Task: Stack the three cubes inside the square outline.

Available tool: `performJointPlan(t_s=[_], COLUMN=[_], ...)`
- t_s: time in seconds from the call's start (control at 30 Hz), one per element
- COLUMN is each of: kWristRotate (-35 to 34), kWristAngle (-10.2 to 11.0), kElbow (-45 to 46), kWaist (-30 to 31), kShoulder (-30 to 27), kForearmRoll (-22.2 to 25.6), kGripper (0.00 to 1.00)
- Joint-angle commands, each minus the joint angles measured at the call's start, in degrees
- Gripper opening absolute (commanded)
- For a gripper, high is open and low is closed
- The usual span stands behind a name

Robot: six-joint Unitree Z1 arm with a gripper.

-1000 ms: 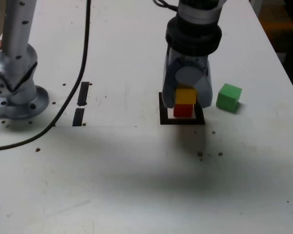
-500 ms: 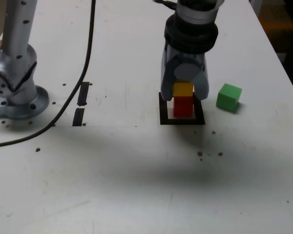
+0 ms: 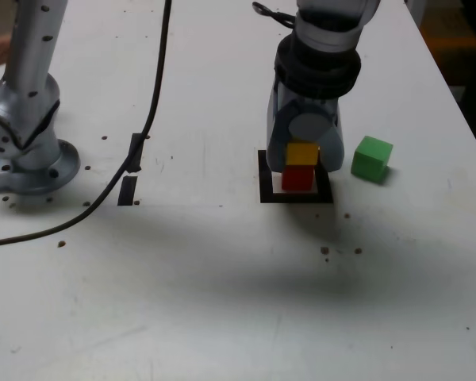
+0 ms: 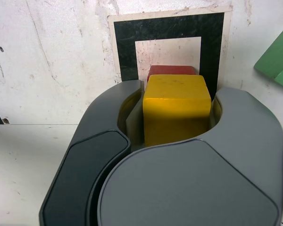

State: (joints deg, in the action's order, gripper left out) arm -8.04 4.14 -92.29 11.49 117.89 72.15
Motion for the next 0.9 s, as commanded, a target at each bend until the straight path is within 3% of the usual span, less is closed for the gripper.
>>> performJointPlan(t_s=[0.0, 0.07, 0.17, 0.23, 0.4, 0.63, 0.87], kWristRotate=[0.1, 0.3, 0.6, 0.6, 0.4, 1.8, 12.6], kWristAngle=[-0.2, -0.4, -1.1, -1.2, -0.5, 2.6, 6.1], kElbow=[-0.2, -0.2, -0.4, -0.8, -2.8, -13.4, -29.9], kWaist=[-0.1, -0.1, -0.1, -0.1, 0.0, 0.0, -0.1], kShoulder=[0.2, 0.3, 0.4, 0.0, -1.3, -3.3, 1.4], kForearmRoll=[0.0, 0.0, 0.9, 2.3, 6.2, 16.2, 17.6], kGripper=[0.46, 0.58, 0.85, 0.95, 1.0, 1.0, 1.0])
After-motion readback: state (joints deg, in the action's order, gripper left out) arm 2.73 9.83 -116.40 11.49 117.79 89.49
